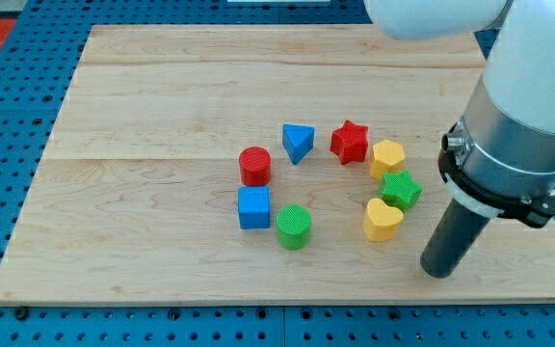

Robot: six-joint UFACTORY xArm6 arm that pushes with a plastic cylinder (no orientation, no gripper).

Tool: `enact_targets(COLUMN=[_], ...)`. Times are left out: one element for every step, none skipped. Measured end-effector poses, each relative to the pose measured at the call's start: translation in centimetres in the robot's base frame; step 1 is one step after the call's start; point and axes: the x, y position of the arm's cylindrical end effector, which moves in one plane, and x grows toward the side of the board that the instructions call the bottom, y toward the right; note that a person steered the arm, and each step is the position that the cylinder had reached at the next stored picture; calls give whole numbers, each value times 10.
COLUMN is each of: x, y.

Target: Place the blue cube at the bottom left corner of the board

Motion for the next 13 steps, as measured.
enact_targets(x=[-2, 6, 2, -26, -61, -70, -79, -43, -28, -23, -16, 2, -15], y=[0, -53, -102, -108, -110, -142, -180, -232, -257, -282, -279, -298, -326])
